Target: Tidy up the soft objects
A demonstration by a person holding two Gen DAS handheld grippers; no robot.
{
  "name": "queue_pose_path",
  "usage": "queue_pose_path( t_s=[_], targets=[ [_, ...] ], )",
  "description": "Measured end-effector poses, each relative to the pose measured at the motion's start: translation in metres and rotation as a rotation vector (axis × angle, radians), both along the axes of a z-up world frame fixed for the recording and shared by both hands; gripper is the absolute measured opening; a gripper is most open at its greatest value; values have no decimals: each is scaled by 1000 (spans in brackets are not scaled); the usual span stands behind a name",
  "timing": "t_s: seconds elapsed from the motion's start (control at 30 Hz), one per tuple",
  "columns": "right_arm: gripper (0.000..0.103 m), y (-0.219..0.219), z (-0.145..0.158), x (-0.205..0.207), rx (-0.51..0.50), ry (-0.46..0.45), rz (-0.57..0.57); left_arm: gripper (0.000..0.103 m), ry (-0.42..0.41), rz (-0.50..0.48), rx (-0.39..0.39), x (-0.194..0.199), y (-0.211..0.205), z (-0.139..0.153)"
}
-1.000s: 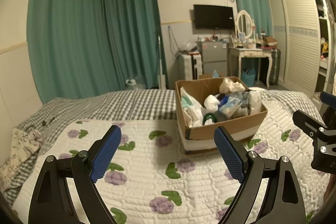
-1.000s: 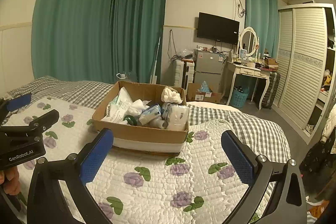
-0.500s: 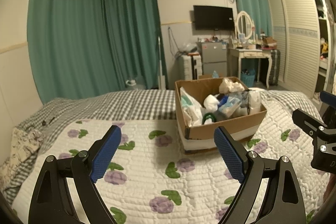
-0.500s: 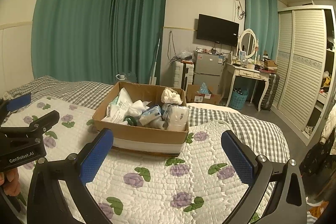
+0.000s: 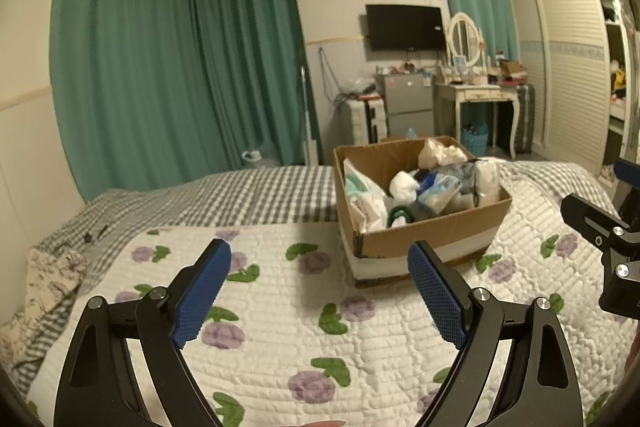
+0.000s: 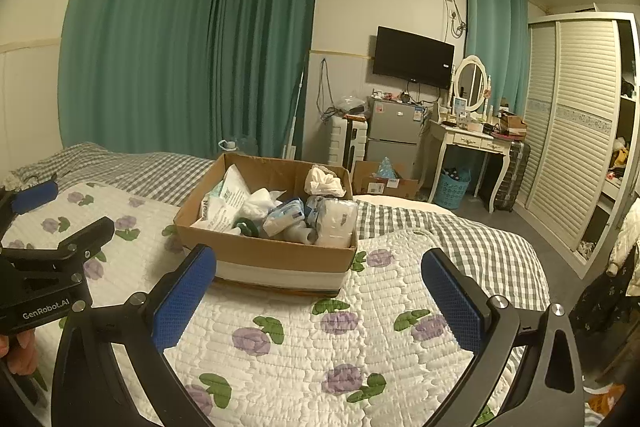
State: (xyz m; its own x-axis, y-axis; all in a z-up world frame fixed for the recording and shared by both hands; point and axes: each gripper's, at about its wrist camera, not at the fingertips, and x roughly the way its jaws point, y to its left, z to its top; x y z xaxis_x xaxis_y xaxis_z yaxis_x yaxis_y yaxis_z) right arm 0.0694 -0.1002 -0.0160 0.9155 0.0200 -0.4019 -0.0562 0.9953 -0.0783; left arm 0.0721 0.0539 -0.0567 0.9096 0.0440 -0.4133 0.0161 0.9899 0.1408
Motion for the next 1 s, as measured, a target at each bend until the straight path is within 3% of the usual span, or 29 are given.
queue_pose_path(
  t_s=[1.0],
  targets=[
    [103,-2,-1,0,2,3,-1,91,15,14,-36,-2,6,-3]
  ],
)
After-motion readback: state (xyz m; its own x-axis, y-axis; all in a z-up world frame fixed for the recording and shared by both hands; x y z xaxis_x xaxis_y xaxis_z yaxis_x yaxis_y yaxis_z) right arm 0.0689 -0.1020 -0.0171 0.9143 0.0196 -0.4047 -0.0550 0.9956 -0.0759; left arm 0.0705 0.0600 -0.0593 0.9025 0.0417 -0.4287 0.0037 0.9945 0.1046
